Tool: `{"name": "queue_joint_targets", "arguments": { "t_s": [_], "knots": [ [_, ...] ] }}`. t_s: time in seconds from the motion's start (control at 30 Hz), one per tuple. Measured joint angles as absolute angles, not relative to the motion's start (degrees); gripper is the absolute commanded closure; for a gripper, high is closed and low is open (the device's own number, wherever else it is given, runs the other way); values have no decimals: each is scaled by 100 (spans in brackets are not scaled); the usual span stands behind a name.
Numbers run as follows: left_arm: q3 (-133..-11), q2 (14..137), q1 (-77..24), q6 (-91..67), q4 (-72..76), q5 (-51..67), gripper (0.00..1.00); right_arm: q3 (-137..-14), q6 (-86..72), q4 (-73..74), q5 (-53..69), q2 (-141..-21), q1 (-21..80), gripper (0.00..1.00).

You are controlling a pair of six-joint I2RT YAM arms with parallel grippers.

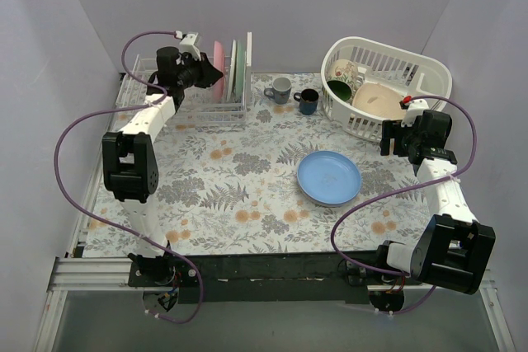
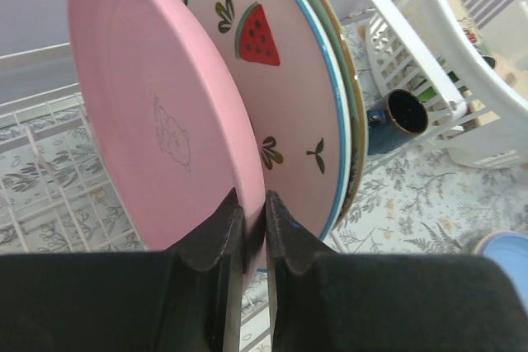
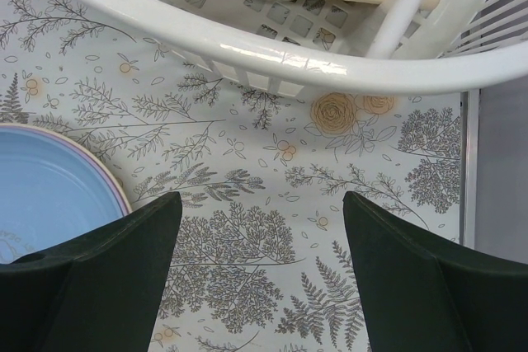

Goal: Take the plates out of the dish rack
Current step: Unload the plate from the dish rack.

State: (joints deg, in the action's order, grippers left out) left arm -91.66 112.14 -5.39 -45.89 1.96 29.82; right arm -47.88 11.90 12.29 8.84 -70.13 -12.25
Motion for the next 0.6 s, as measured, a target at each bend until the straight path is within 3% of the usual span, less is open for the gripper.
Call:
{"name": "queue_joint_targets", "arguments": {
  "t_s": [0.6],
  "knots": [
    [-8982, 11008, 368, -6143, 1253, 4001, 100, -4788, 1192, 1232, 941, -7011, -1225, 14]
  ]
}}
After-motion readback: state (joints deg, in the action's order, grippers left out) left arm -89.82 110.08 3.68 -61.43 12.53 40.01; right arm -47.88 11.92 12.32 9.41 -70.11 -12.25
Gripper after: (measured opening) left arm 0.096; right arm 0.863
